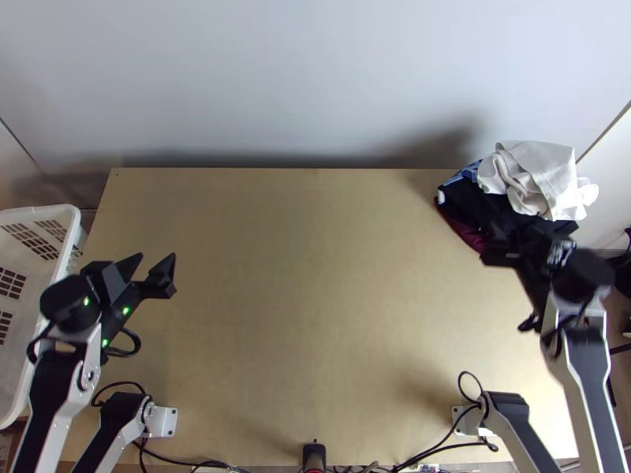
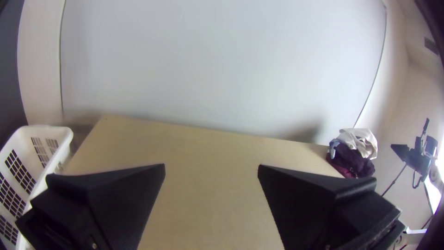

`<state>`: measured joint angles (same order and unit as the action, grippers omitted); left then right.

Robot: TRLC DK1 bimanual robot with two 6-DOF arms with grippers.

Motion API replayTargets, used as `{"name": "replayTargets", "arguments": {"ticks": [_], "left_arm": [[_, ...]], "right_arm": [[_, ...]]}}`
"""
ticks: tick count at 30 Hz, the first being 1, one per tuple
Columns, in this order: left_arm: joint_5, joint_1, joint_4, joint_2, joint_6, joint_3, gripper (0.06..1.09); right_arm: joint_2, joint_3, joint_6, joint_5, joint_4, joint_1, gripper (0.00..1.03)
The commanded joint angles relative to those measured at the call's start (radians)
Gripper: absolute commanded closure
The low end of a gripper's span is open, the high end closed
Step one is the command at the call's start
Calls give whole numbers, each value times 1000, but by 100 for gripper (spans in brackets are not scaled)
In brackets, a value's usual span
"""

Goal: Fold the t-shirt

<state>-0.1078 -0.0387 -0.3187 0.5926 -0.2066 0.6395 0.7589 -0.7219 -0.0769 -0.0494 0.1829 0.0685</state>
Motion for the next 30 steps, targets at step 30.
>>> {"name": "replayTargets", "arguments": {"ticks": [30], "left_arm": [[53,13,328,-522,116,-563,11]], "right_arm": [[-682,625,89,118,-115,-329,5]]}}
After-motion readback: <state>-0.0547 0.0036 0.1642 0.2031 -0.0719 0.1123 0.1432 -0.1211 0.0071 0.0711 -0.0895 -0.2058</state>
